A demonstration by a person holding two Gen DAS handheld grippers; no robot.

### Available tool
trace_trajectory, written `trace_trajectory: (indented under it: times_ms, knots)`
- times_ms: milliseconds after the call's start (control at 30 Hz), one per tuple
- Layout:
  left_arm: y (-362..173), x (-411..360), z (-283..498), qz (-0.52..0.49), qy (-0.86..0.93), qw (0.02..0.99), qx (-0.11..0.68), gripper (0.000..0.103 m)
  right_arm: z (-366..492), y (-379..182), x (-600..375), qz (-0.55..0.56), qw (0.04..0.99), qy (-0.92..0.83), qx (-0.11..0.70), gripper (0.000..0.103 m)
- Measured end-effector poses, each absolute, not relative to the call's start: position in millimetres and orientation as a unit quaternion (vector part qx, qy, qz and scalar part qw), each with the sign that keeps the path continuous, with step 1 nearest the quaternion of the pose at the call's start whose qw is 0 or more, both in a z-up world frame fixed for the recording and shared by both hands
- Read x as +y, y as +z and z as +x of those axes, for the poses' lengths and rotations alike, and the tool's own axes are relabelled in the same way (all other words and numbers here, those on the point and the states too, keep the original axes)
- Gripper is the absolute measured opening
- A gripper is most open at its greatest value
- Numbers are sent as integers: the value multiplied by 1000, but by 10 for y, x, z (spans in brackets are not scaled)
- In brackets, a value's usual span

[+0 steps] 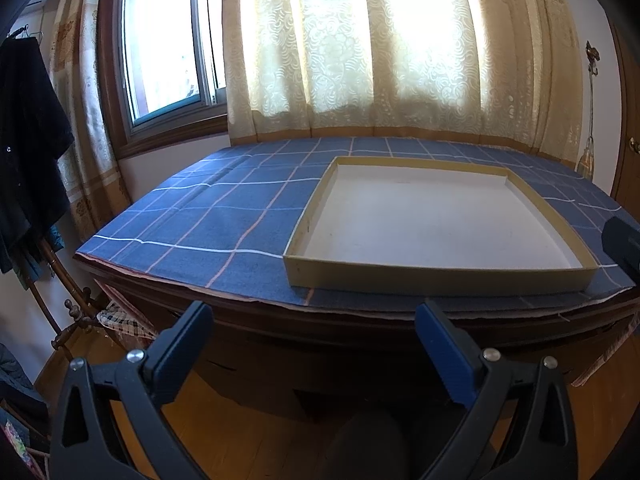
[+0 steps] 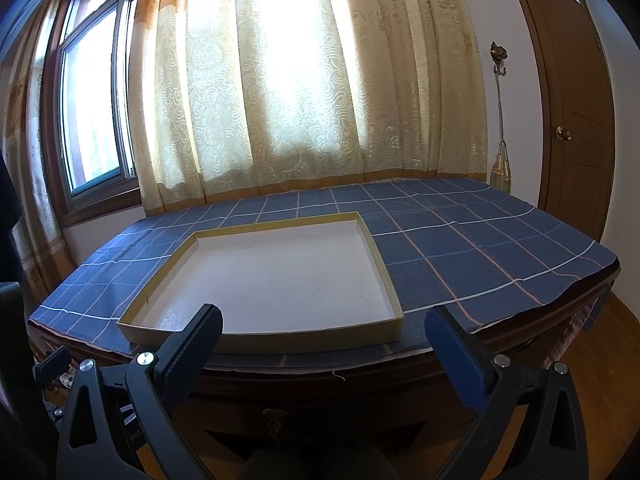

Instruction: Take underwear out of drawer

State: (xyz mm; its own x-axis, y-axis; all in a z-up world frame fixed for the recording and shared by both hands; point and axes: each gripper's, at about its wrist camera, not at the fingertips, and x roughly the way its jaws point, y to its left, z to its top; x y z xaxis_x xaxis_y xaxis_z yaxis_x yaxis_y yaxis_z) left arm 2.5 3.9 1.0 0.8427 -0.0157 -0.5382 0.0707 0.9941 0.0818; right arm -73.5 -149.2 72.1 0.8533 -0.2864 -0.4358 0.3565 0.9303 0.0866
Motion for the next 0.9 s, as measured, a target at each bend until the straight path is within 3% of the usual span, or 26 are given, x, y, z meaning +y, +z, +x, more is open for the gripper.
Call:
trace_trajectory:
  times_ms: [900]
  knots:
    - [10, 43, 39, 45, -26, 958, 280, 103, -749, 702, -1498, 81, 959, -172, 211, 103]
